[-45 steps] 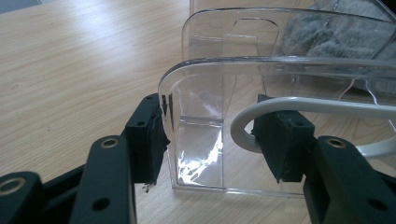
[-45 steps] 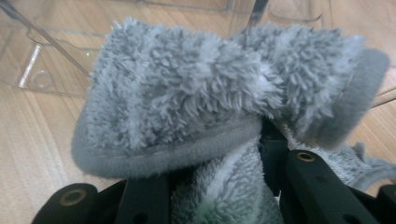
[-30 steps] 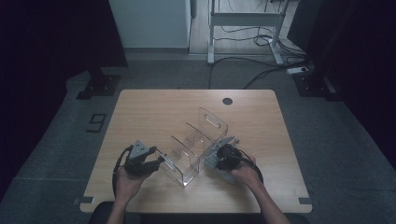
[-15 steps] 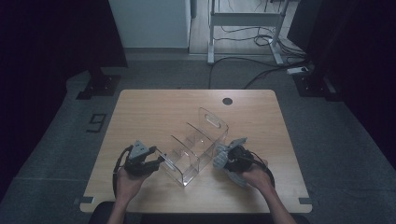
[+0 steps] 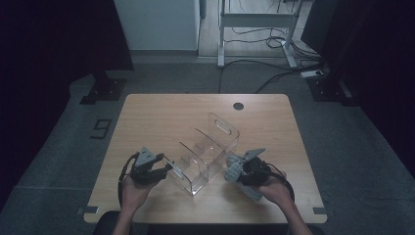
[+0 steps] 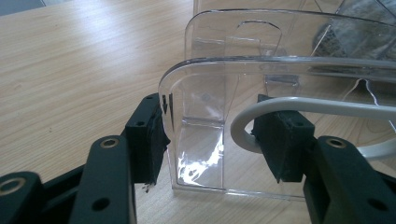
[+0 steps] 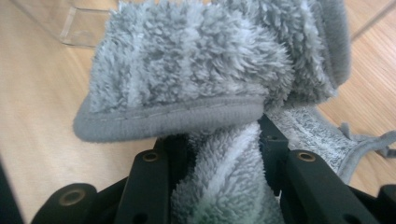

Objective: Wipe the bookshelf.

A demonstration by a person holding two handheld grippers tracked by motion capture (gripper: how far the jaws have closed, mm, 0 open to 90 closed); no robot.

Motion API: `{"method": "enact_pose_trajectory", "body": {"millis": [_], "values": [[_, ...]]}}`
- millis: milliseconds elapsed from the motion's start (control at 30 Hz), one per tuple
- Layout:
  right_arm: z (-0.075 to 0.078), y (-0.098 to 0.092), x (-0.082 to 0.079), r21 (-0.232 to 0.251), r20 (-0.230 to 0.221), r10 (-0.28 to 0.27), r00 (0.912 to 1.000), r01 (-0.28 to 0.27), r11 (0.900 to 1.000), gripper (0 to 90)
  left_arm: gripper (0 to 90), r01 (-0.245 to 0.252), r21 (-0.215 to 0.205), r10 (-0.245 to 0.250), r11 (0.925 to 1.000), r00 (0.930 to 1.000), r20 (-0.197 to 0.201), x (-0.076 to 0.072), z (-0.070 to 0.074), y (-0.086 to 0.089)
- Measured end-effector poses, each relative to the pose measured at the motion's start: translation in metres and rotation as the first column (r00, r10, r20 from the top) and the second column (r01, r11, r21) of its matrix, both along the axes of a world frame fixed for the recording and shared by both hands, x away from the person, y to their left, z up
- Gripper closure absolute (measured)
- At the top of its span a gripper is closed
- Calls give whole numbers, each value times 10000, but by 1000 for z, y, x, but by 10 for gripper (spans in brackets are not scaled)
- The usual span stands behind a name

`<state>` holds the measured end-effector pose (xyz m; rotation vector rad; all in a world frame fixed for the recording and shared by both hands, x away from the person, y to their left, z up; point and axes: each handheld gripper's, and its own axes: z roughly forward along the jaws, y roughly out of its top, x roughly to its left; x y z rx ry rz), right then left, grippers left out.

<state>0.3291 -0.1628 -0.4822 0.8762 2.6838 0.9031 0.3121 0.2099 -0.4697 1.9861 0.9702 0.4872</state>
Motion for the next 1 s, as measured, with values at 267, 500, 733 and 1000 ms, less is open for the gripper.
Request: {"method": "enact_pose_trajectory", "body": {"millis": [267, 500, 733, 1000], "values": [[2, 20, -7, 455, -158, 749, 9971, -741, 9962, 629, 451, 13, -1, -13, 10000, 10000, 9, 0, 0, 0], [2, 45, -10, 446, -136, 1261, 9919, -1254, 9911, 629, 451, 38, 17, -38, 10000, 10000, 12, 0, 0, -1], [2, 64, -9, 319, 182, 1438, 9894, -1443, 9890, 632, 452, 75, 59, -75, 10000, 10000, -46, 0, 1, -3], [-7, 74, -5, -95, 365, 1309, 9907, -1306, 9914, 643, 452, 54, 83, -54, 10000, 10000, -55, 0, 1, -4]]}}
